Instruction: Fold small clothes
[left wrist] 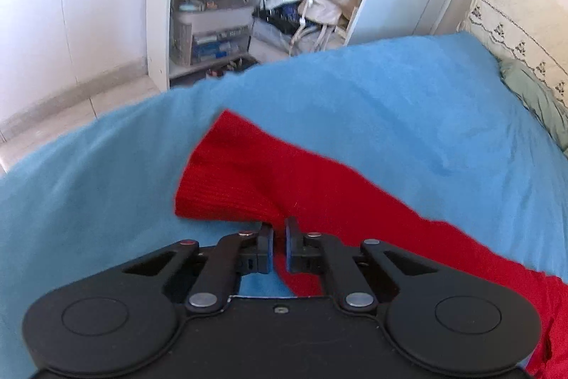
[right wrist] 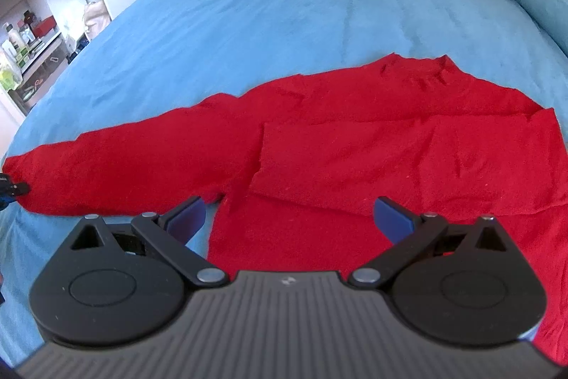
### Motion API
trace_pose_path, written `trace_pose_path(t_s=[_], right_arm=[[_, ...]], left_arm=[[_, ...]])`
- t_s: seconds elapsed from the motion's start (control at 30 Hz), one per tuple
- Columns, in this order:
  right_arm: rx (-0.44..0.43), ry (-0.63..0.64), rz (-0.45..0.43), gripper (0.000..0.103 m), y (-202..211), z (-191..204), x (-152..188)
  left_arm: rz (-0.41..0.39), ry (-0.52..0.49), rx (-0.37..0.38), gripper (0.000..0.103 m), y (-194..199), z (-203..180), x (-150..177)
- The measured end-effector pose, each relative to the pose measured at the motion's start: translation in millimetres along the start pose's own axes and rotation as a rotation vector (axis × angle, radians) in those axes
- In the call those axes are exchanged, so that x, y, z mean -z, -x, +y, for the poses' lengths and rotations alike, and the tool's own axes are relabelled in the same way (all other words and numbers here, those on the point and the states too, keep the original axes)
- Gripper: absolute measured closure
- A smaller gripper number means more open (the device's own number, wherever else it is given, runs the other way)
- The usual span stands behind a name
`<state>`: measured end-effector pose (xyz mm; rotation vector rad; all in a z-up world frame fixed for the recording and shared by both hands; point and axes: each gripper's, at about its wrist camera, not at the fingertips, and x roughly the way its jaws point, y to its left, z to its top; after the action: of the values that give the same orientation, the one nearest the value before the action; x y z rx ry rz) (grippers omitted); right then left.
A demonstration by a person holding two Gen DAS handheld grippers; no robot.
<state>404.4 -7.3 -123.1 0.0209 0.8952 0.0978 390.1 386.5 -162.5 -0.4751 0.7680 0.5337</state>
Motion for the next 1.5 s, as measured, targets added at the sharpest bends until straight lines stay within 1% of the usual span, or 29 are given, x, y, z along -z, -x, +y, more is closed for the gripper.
trace_pose_path(t_s=[0.03, 0.17, 0.27, 0.4, 0.47, 0.53, 0.6, 0.67, 0.7, 0.77, 0.8, 0.93, 1.03, 1.1, 1.17, 1.23, 1.27, 1.3, 1.37, 1.4, 1.47, 1.5], right_arm=[[0.001, -0.004, -0.005, 0.0, 1.5, -4.5, -1.6], [-0.007, -0.038, -0.034, 0.0, 10.0, -29.0, -8.2], [-0.01, -0.069, -0.056, 0.0, 19.7, -53.5, -14.3], [-0.035, -0.109, -0.088, 0.0, 34.2, -93.6, -21.7], [-0.041, -0.12, -0.098, 0.0, 41.6, -116.0, -25.4], [-0.033, -0.131, -0.11, 0.0, 48.2, -141.0, -28.7], [-0.023, -0.14, -0.124, 0.0, 54.9, -167.4, -31.3], [-0.002, -0.149, -0.135, 0.0, 59.7, -196.1, -32.8], [0.007, -0.16, -0.137, 0.0, 60.5, -210.5, -32.2], [0.009, -0.188, -0.131, 0.0, 58.9, -237.8, -28.8], [0.01, -0.196, -0.125, 0.0, 57.2, -251.6, -26.4], [0.043, -0.193, -0.104, 0.0, 49.9, -287.9, -15.4], [0.055, -0.206, -0.078, 0.0, 40.9, -310.9, -4.5], [0.061, -0.219, -0.059, 0.0, 35.1, -321.4, 2.5], [0.059, -0.232, -0.04, 0.0, 30.6, -328.1, 8.0], [0.056, -0.236, -0.028, 0.0, 27.6, -330.6, 10.1], [0.053, -0.232, -0.025, 0.0, 27.0, -330.4, 8.8], [0.052, -0.221, -0.025, 0.0, 27.3, -329.1, 6.2], [0.049, -0.184, -0.021, 0.0, 27.2, -323.9, -1.1], [0.046, -0.162, -0.019, 0.0, 25.3, -318.4, -5.9], [0.026, -0.101, -0.018, 0.0, 22.1, -302.8, -17.7], [0.004, -0.057, -0.012, 0.0, 18.8, -291.5, -23.7]], left_arm=[[-0.015, -0.008, 0.0, 0.097, 0.5, -3.6, -4.0], [-0.104, -0.056, 0.023, 0.097, 33.3, -33.7, -15.0], [-0.171, -0.107, 0.078, 0.097, 65.8, -69.8, -21.1], [-0.234, -0.224, 0.204, 0.097, 105.0, -139.4, -17.7], [-0.239, -0.299, 0.272, 0.097, 120.4, -184.4, -6.8], [-0.238, -0.354, 0.345, 0.097, 131.9, -225.9, 10.7], [-0.224, -0.424, 0.407, 0.097, 140.4, -270.6, 35.7], [-0.19, -0.48, 0.459, 0.097, 143.9, -306.5, 63.7], [-0.163, -0.514, 0.49, 0.097, 144.9, -327.8, 82.7], [-0.124, -0.573, 0.528, 0.097, 142.8, -358.5, 116.9], [-0.095, -0.608, 0.542, 0.097, 139.5, -375.2, 139.1], [0.026, -0.675, 0.56, 0.097, 113.9, -411.3, 206.0], [0.089, -0.733, 0.539, 0.097, 100.8, -428.5, 249.8], [0.111, -0.751, 0.526, 0.097, 95.0, -432.6, 267.9], [0.128, -0.775, 0.504, 0.096, 88.1, -434.0, 278.8], [0.136, -0.778, 0.515, 0.089, 82.2, -427.7, 273.6], [0.147, -0.772, 0.534, 0.067, 84.0, -424.0, 269.9], [0.155, -0.76, 0.56, 0.042, 87.4, -418.1, 264.6], [0.126, -0.738, 0.578, 0.024, 102.1, -402.1, 251.8], [0.101, -0.739, 0.566, 0.017, 109.8, -394.0, 245.2], [0.065, -0.748, 0.517, 0.012, 117.8, -381.8, 233.4], [0.054, -0.749, 0.491, 0.012, 120.3, -370.1, 226.6]])
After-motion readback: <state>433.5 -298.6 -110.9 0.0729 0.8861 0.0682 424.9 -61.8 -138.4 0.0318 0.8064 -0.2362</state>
